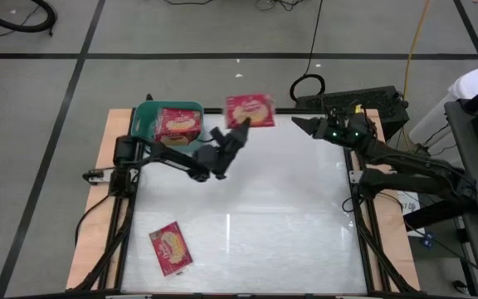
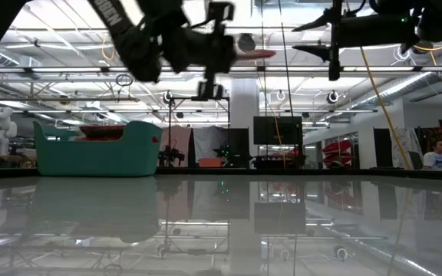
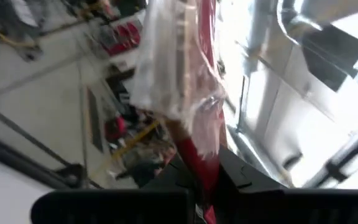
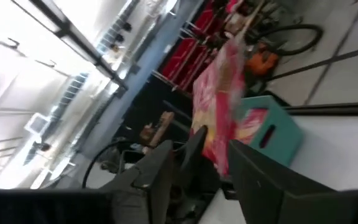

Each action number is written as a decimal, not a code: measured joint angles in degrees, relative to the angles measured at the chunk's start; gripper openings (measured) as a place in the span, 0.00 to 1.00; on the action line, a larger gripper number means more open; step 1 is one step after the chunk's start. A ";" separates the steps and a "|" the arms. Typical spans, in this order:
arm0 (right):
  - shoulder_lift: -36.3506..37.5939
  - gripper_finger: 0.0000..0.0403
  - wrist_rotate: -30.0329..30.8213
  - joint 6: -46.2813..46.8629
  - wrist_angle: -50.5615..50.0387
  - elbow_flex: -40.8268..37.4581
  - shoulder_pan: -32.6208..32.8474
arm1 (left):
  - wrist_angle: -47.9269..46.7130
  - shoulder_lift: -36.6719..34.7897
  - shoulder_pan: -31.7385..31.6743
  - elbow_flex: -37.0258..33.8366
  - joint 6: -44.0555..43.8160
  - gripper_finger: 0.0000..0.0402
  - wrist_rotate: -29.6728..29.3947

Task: Sort popcorn bags into baskets
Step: Put the red popcorn bag into the green bin

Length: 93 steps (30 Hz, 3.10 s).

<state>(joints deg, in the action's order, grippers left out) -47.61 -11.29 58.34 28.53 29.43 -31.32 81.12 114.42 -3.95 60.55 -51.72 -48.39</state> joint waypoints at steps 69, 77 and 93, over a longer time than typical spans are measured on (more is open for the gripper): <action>1.81 0.39 5.55 -0.95 -1.85 0.03 -6.59 | -32.02 -57.45 -23.36 -48.93 -30.40 0.60 10.94; 1.81 0.39 5.50 -0.93 -1.83 0.03 -6.59 | -31.63 -64.33 -17.36 -46.74 -19.29 0.43 11.86; 1.81 0.39 -6.90 -3.68 -2.20 0.03 -6.57 | -87.01 -64.79 9.80 -25.52 -17.35 0.25 32.97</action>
<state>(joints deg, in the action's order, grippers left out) -45.80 -18.19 54.66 26.33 29.45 -37.89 -5.89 49.64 5.85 35.03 -69.07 -15.42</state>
